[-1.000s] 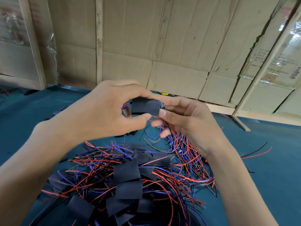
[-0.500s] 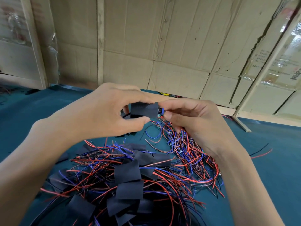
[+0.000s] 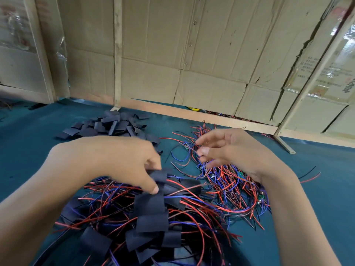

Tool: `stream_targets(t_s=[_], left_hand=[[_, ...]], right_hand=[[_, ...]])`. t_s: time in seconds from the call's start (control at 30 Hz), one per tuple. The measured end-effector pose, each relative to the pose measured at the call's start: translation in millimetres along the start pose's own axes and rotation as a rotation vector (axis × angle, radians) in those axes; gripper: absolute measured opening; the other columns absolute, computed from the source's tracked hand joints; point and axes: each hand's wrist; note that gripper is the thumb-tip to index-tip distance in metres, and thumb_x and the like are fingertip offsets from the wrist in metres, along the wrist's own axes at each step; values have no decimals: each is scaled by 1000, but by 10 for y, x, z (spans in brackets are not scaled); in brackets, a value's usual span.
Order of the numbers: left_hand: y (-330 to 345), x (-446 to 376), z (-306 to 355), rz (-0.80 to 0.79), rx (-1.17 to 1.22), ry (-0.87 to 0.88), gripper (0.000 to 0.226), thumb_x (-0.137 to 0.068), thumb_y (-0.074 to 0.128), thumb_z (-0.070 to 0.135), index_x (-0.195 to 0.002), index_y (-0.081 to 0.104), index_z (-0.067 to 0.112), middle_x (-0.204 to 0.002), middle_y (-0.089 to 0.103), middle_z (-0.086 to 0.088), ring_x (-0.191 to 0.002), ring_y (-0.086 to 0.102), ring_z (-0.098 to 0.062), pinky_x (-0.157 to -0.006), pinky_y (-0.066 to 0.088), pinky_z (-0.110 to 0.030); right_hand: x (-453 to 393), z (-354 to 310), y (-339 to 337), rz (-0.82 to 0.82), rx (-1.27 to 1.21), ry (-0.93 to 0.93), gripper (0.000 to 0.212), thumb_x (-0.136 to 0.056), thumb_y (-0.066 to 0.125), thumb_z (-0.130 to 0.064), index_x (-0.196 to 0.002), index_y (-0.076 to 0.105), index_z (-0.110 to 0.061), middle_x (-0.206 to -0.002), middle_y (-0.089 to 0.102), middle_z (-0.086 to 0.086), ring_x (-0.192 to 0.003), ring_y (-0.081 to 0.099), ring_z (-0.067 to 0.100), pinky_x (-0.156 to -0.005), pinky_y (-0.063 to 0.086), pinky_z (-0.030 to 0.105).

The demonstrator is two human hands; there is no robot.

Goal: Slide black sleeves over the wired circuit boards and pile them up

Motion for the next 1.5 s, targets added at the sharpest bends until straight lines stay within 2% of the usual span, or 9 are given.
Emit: stream_targets(t_s=[0.17,0.33,0.5,0.6,0.7,0.93,1.1,1.23,1.5], left_hand=[[-38,-11,-200,5,222,-78,98,-46,33,105,-126,53,52,-112,56,30,-110,56,3,-99,41,-23],[135,-362,-699,359,305,-232,69,-82,41,79,-134,55,36,-129,60,1,-121,55,-19,-107,40,-35],[678,-609,-1128,207,141,-517,68,-96,48,57,-155,22,35,-159,23,-11,-143,25,-40,-116,28,-48],[759,-578,-1306,243,116,-511,52,-96,54,51,-144,45,34,-149,40,-11,-134,39,-35,-110,35,-42],[728,-577,-1391,360,196,-438,31,-92,64,43,-114,68,21,-121,61,-10,-113,53,-27,-93,44,-36],[848,-611,-1253,439,211,-581,29,-91,65,40,-90,50,15,-88,44,-3,-96,44,-30,-93,39,-39],[791,-549,-1353,363,408,-629,20,-87,65,28,-97,50,20,-111,46,-14,-109,48,-35,-92,43,-39],[677,-461,-1480,160,364,-596,58,-84,71,42,-137,47,35,-138,45,-17,-124,46,-31,-98,44,-37],[491,-387,-1348,365,582,-501,25,-76,84,28,-97,69,26,-107,63,4,-61,71,-23,-61,48,-26]], right_hand=[[-124,416,-521,436,449,154,19,-90,65,-12,-79,68,-27,-76,66,-3,-72,55,19,-72,45,26],[-115,834,-823,477,450,327,9,-85,73,-13,-89,77,-20,-72,66,-1,-68,57,19,-84,51,35],[-196,1133,-730,351,599,430,33,-85,71,-8,-117,72,-16,-115,69,10,-102,62,24,-88,45,27],[-261,1216,-724,266,660,473,44,-90,63,-9,-133,60,-16,-142,50,20,-121,57,32,-101,47,36],[-299,1247,-712,324,751,415,33,-96,59,-22,-120,65,0,-123,65,23,-105,64,35,-89,51,38],[-313,1236,-571,424,893,404,18,-89,62,-21,-106,66,-14,-105,66,8,-91,59,30,-72,48,34],[-309,1185,-618,441,824,487,12,-77,64,-24,-81,62,-12,-87,64,13,-77,62,29,-77,56,36],[-251,1075,-754,267,715,581,23,-72,70,-23,-80,60,-4,-73,63,13,-60,59,27,-65,57,34],[-139,939,-982,474,42,402,10,-84,69,-12,-92,70,-7,-69,50,7,-51,48,17,-49,50,27]])
Point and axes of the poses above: each hand's wrist, its own x-axis away from the middle knuckle, its own y-axis out of the palm, z = x × y
